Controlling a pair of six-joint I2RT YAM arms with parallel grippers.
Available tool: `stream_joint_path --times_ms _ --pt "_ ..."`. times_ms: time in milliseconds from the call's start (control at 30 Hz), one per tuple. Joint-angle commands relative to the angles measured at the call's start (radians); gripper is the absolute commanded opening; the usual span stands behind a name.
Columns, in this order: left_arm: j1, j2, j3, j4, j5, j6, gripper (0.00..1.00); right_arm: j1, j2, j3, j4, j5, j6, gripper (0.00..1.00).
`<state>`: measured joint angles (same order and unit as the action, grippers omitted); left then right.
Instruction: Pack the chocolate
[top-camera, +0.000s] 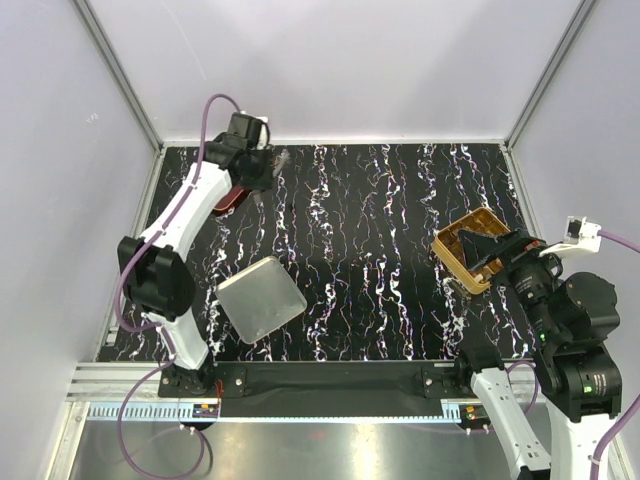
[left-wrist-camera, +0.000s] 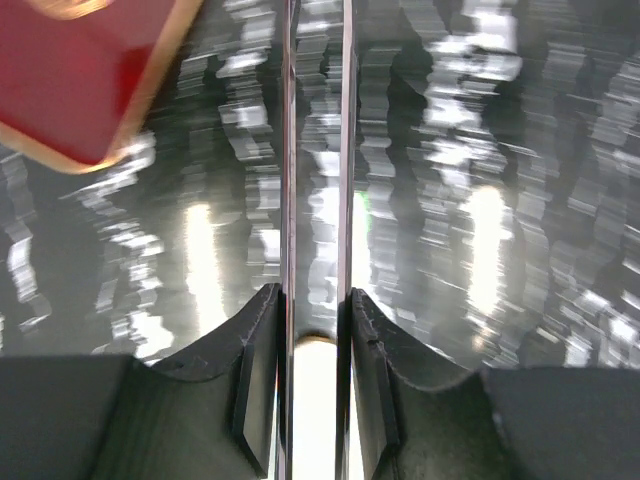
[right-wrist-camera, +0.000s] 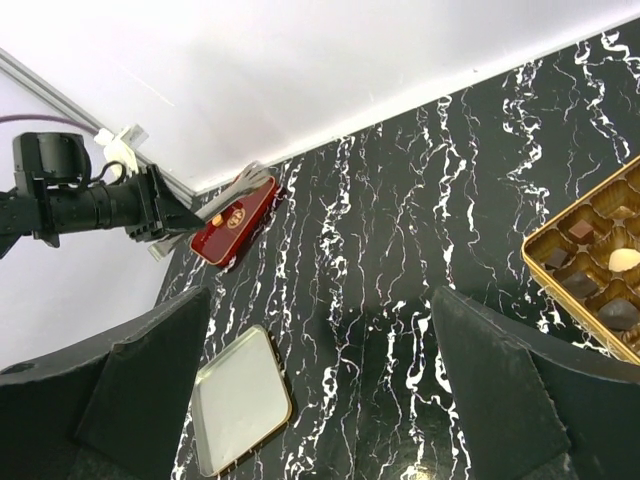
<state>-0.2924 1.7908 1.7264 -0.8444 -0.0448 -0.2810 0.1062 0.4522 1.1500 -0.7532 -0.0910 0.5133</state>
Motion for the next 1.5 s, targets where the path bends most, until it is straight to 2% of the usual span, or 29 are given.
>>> stream_joint_path --times_ms 0,267,433,633,833,1467 --pt "-0.1 -0.082 0.081 0.065 0.102 -0.015 0.29 0.006 0.006 0.042 0.0 0.0 0.013 1.0" --pt "-0.421 -0.033 0.134 0.16 0.203 -0.09 0.28 0.007 0.005 0.05 -0.003 -0.007 0.024 1.0" --pt "-0.609 0.057 0.209 0.214 0.249 -0.119 0.28 0.007 0.003 0.047 -0.009 -0.004 0.025 1.0" --pt "-0.746 0.176 0.312 0.24 0.296 -0.13 0.27 0.007 0.0 0.043 -0.014 0.0 0.022 1.0" --pt "-0.784 0.243 0.328 0.268 0.307 -0.13 0.27 0.006 -0.003 0.031 -0.009 -0.001 0.022 1.0" --pt "-0.786 0.369 0.366 0.35 0.313 -0.061 0.32 0.007 -0.001 0.011 0.006 0.004 0.011 1.0"
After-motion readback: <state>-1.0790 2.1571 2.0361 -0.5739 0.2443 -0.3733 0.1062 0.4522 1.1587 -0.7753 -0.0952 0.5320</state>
